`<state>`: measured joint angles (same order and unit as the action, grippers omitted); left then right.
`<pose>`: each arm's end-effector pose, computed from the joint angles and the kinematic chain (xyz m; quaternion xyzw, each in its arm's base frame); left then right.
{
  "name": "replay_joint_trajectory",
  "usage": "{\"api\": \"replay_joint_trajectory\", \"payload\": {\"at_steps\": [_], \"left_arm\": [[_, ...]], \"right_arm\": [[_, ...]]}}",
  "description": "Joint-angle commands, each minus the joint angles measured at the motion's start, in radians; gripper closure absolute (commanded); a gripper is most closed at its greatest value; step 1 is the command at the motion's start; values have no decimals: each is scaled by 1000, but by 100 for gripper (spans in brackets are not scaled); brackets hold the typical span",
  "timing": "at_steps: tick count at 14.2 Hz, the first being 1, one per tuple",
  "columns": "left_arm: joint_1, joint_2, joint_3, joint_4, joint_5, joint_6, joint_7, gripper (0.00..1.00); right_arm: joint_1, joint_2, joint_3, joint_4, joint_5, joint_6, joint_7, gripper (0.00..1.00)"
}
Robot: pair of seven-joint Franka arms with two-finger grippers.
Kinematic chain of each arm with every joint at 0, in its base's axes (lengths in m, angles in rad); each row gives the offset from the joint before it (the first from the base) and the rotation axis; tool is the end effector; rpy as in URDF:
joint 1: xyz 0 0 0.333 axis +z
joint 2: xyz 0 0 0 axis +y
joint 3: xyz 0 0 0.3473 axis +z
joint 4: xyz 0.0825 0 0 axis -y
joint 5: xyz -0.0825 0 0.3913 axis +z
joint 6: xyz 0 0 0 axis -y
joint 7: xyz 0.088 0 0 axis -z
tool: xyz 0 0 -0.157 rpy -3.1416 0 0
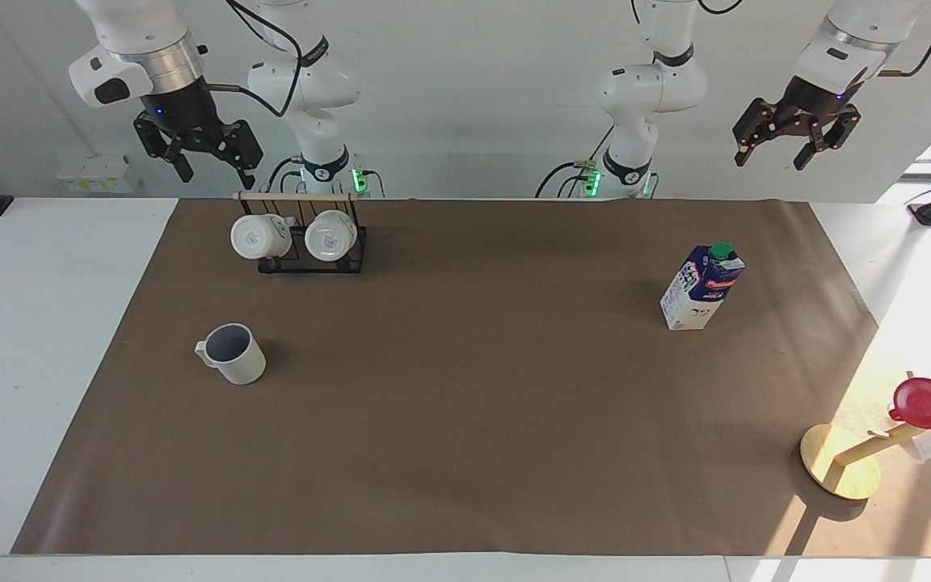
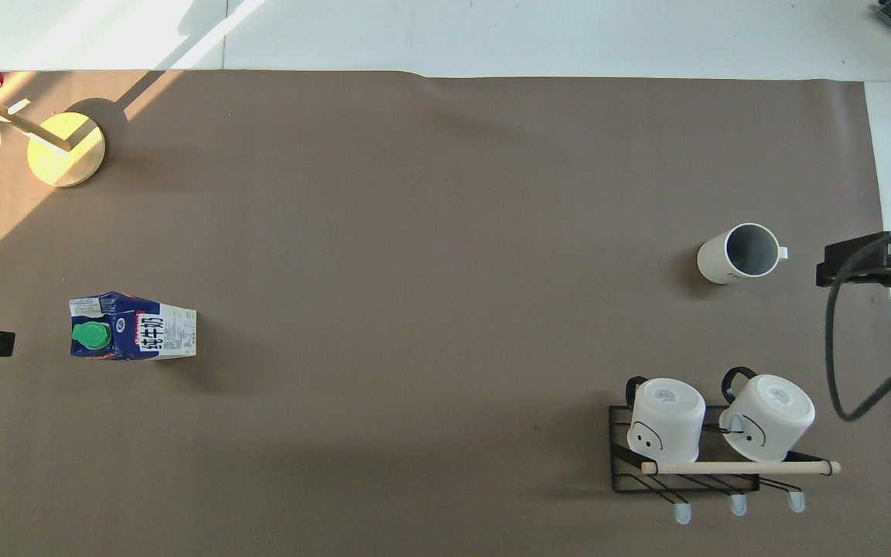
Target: Place cup and milk on table
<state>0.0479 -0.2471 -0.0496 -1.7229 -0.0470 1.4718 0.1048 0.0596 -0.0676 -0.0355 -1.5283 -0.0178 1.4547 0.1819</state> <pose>0.4642 -0.0117 0.6518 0.9983 -0.0547 -0.0013 0.0174 0.5257 0.0090 0.6525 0.9968 -0.0798 -0.0022 0.0079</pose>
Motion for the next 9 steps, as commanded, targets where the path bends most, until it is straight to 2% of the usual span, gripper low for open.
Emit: {"api": "replay_joint_trajectory", "payload": {"at_steps": [1, 9], "left_arm": [[6, 9, -3, 25, 16, -27, 6, 0], [6, 9, -4, 25, 16, -27, 6, 0]], "right_arm": [[-4, -24, -4, -30, 13, 4, -33, 0], [-9, -20, -4, -23, 12, 6, -28, 0]]}}
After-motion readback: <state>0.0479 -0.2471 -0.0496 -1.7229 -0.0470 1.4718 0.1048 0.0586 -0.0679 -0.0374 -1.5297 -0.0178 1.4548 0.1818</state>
